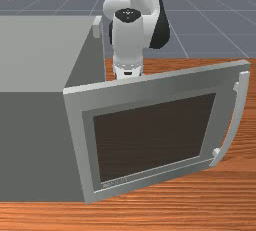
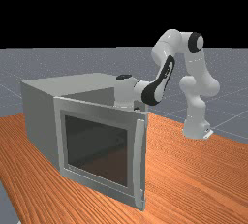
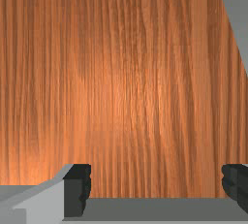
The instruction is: Close the microwave
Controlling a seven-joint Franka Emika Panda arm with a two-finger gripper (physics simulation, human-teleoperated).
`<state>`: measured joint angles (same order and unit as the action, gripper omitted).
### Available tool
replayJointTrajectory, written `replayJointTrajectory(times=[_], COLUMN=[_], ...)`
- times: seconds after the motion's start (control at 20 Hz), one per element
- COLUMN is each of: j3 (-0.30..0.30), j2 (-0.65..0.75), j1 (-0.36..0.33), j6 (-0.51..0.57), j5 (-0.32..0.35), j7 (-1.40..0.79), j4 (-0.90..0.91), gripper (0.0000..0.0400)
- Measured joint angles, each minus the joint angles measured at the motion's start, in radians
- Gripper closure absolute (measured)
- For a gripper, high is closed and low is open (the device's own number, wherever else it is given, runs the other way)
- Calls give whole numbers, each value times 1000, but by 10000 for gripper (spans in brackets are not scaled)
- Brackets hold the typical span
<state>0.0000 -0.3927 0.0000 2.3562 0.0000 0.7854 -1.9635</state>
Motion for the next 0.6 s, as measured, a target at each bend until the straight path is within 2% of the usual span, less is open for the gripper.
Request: replayJointTrajectory(times=[0.05, 0.1, 0.15, 0.25, 0.3, 0.35, 0.4, 0.5, 0.6], j3=[0, 0, 0, 0, 0, 0, 0, -2, -3], j2=[0, 0, 0, 0, -1, -2, -4, -4, -3], j1=[0, 0, 0, 0, 0, 0, 0, 2, 3], j6=[0, 0, 0, 0, 1, 1, -3, 0, -1], j5=[0, 0, 0, 0, 0, 0, 0, -5, -6], j7=[0, 0, 0, 0, 0, 0, 0, -5, -6], j4=[0, 0, 0, 0, 1, 4, 6, 5, 4], gripper=[157, 252, 310, 367, 223, 135, 82, 30, 11])
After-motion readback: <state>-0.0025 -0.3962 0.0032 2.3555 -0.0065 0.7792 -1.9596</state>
